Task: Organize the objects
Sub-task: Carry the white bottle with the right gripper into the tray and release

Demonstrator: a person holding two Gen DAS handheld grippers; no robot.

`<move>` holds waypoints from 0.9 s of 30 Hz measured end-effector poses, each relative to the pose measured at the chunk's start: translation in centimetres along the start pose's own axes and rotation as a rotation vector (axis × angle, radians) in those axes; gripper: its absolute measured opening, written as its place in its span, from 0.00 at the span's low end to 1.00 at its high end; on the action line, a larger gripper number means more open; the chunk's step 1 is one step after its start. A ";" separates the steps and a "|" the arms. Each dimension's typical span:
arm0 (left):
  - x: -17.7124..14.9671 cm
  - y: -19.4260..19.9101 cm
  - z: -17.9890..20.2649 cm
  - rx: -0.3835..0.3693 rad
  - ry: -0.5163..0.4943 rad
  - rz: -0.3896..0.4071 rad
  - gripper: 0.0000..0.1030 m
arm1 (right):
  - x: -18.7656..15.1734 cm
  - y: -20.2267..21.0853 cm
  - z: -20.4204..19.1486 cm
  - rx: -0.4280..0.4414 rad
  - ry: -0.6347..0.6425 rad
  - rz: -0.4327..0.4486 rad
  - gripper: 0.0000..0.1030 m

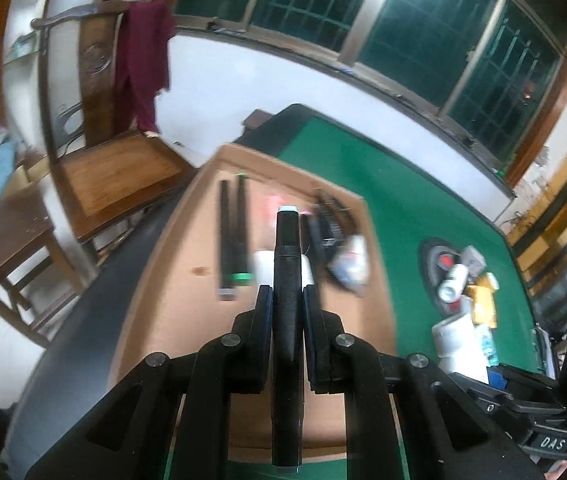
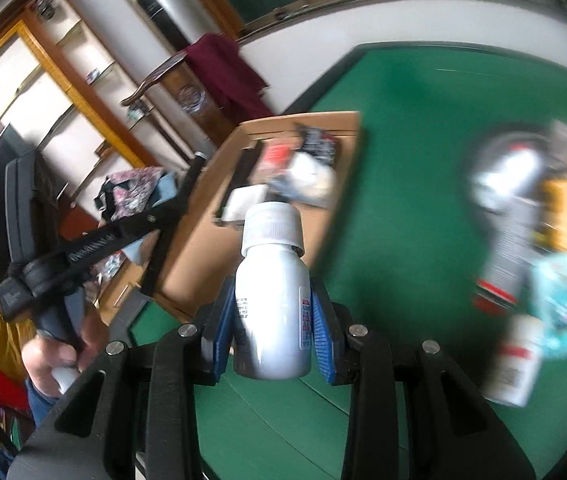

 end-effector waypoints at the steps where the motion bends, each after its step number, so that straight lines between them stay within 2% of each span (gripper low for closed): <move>1: 0.0 -0.2 -0.7 0.009 0.010 -0.003 0.11 | 0.3 -1.1 -0.9 0.003 0.015 -0.014 0.31; 7: -0.3 -1.6 -3.8 0.054 0.037 -0.042 0.11 | 0.8 -7.4 -3.6 0.051 0.006 -0.101 0.32; 13: -1.0 -2.1 -4.9 0.053 0.028 -0.070 0.12 | -0.1 -11.6 -4.0 0.082 -0.034 -0.185 0.32; 27: -1.1 -2.8 -5.9 0.041 0.030 -0.103 0.12 | 0.2 -13.3 -4.8 0.034 -0.004 -0.196 0.32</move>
Point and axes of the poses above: each gripper's, at about its wrist camera, not at the fingertips, and y roughly against the way its jaws point, z to its right, x to its top, the point moved 6 cm from there along -y, roughly the way its jaws point, and after that the axes turned 2 degrees about y, right-handed, at the moved point
